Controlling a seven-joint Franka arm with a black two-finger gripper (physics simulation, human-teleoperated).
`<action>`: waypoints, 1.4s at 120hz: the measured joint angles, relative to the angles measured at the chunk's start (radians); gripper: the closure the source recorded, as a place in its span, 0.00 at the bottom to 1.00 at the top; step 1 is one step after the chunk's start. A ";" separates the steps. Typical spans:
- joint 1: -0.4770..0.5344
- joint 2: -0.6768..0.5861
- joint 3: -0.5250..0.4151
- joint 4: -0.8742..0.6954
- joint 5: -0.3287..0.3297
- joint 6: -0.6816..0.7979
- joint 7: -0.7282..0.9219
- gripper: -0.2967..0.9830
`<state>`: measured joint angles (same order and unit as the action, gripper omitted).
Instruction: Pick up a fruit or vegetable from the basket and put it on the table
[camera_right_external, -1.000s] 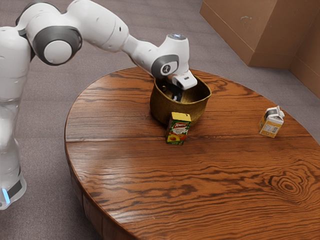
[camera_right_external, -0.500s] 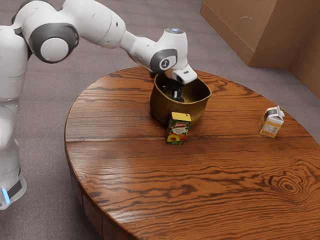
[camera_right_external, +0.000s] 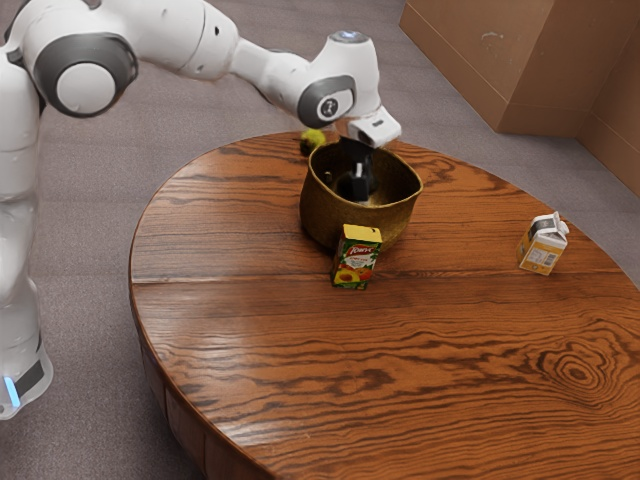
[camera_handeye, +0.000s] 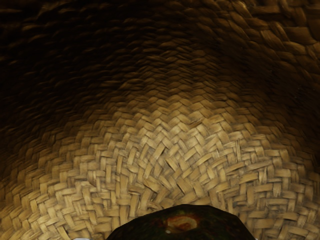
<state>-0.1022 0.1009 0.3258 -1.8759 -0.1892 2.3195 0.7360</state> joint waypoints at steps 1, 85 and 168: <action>0.000 -0.003 0.000 0.000 0.001 0.000 -0.001 0.51; 0.041 -0.196 0.000 0.144 0.264 -0.141 -0.087 0.51; 0.307 -0.067 0.006 0.295 0.286 -0.137 -0.065 0.51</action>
<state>0.2050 0.0340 0.3320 -1.5808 0.0970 2.1821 0.6711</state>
